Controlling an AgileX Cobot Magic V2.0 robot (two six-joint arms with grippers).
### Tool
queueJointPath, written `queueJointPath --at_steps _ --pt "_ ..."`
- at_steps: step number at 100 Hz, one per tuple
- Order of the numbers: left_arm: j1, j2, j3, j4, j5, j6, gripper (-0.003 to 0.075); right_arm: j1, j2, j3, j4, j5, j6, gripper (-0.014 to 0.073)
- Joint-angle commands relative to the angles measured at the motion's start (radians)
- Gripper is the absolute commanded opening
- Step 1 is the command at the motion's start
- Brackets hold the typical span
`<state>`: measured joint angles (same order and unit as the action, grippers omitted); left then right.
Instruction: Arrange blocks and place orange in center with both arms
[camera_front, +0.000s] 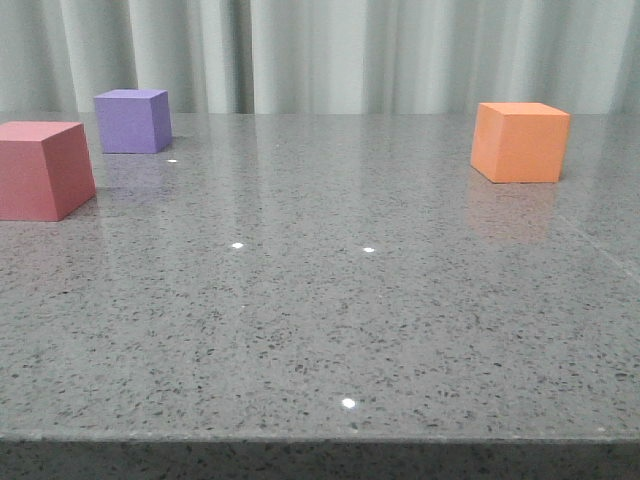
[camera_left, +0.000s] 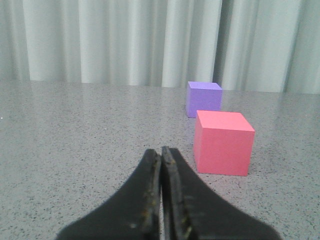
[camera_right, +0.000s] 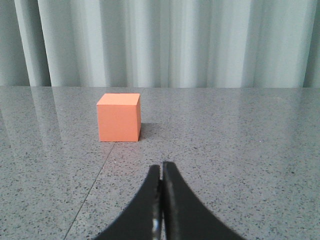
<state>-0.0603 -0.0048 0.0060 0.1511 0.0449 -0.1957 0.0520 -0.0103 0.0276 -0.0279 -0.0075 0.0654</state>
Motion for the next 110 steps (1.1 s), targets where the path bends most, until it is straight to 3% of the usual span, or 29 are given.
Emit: queueJointPath --at_steps 1,43,69,110 --pt "-0.002 -0.029 0.042 -0.008 -0.074 -0.007 -0.002 0.0 -0.019 -0.012 0.0 -0.091 0.0 -0.0068" --pt "-0.002 -0.029 0.042 -0.008 -0.074 -0.007 -0.002 0.0 -0.011 -0.068 0.05 -0.074 0.0 -0.0068" --pt "-0.002 -0.029 0.042 -0.008 -0.074 -0.007 -0.002 -0.001 0.124 -0.335 0.053 0.199 0.0 -0.0068" --pt "-0.002 -0.029 0.042 -0.008 -0.074 -0.007 -0.002 -0.001 0.641 -0.818 0.056 0.644 0.0 -0.0068"
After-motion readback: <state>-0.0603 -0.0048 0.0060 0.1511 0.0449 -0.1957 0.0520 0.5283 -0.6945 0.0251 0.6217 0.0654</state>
